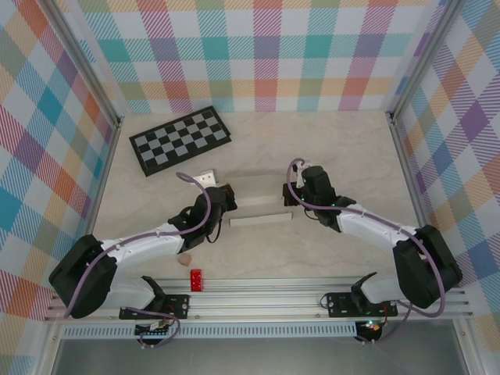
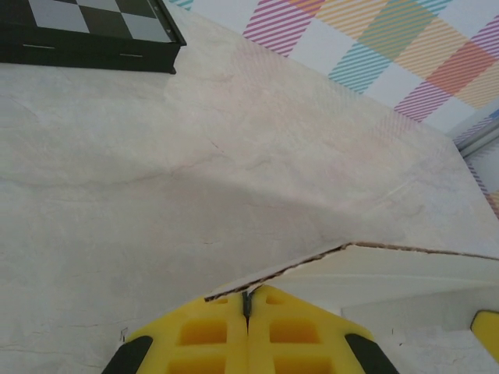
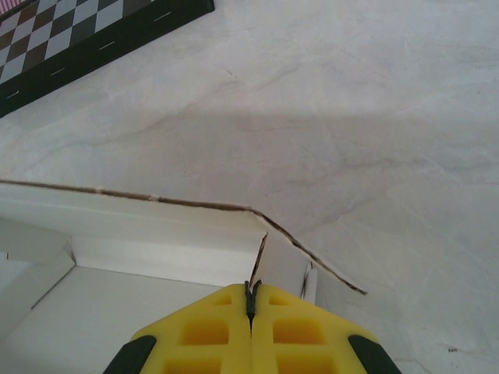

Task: Fold the paper box

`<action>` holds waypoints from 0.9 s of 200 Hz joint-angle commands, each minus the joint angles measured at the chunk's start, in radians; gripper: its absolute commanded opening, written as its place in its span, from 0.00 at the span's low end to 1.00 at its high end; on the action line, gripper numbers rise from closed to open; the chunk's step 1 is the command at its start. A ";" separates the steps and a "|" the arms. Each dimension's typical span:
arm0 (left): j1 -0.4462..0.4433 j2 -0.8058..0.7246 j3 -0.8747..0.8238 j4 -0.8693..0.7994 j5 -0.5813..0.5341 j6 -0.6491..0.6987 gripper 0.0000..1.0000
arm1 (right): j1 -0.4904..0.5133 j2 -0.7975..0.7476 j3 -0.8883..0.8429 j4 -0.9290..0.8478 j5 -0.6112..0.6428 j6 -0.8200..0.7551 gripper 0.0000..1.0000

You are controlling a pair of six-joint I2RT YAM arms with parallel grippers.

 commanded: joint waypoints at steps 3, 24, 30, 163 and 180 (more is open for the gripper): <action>-0.032 0.005 -0.031 0.137 0.081 0.039 0.00 | 0.030 0.028 0.024 0.059 -0.052 -0.018 0.00; -0.032 0.025 -0.060 0.164 0.084 0.081 0.00 | 0.037 0.038 0.009 0.063 -0.043 -0.014 0.00; -0.033 0.032 -0.071 0.176 0.093 0.087 0.00 | 0.039 0.040 0.005 0.059 -0.043 -0.017 0.00; -0.214 0.028 -0.189 0.151 0.001 0.240 0.00 | 0.060 -0.191 -0.216 -0.163 -0.005 -0.037 0.00; -0.239 -0.012 -0.162 0.073 -0.008 0.283 0.00 | 0.060 -0.235 -0.249 -0.191 -0.015 -0.022 0.00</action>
